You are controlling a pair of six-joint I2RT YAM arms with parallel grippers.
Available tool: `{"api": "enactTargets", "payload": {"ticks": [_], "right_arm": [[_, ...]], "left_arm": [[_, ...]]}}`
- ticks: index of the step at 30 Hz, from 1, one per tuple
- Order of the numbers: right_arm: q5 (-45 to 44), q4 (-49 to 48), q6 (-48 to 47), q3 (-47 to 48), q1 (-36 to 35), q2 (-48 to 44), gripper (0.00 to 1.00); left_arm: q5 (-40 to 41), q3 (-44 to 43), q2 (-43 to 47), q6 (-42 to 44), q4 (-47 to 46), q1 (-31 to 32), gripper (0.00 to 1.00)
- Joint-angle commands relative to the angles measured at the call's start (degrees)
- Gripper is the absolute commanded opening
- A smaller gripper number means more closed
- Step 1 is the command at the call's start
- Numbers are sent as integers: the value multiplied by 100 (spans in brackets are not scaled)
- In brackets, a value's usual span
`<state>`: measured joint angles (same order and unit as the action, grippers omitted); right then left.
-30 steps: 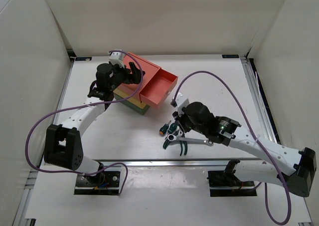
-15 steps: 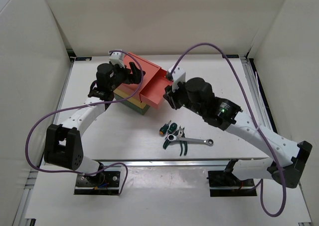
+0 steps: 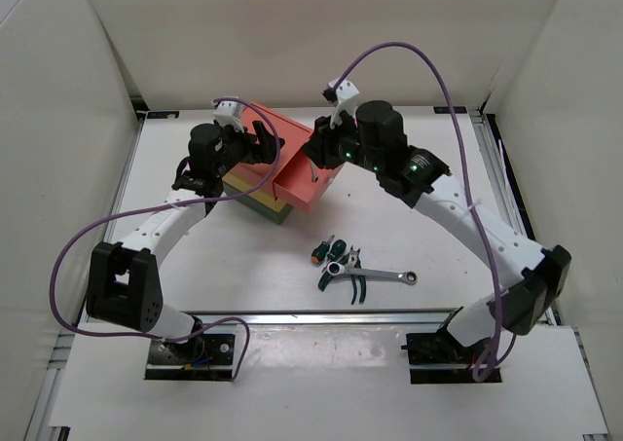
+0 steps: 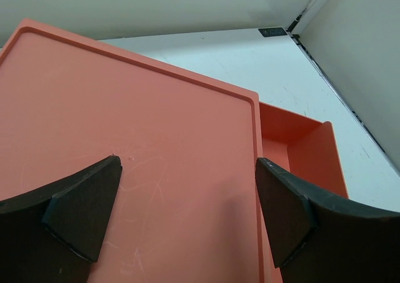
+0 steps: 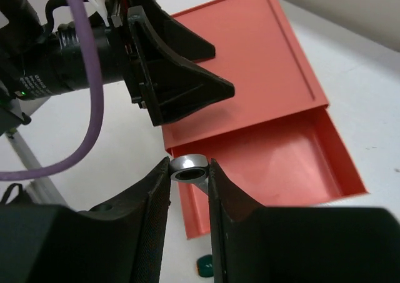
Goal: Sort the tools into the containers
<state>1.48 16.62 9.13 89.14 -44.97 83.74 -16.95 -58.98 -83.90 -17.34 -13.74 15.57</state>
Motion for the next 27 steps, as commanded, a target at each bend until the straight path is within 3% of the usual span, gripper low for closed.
{"api": "enactTargets", "payload": {"ticks": [1,16,18,27], "right_arm": [[625,-291,537,437,102,290,0],[679,69,1706,771,788,872,0],[766,78,1724,824,884,942,13],[977,359,2005,999,1016,1328,17]], "left_arm": [[-45,203,-180,-322,847,42,99],[8,115,-347,-349,767,7,99],[8,106,-364,-340,793,-2,99],[8,-17,-417,-340,838,-81,99]]}}
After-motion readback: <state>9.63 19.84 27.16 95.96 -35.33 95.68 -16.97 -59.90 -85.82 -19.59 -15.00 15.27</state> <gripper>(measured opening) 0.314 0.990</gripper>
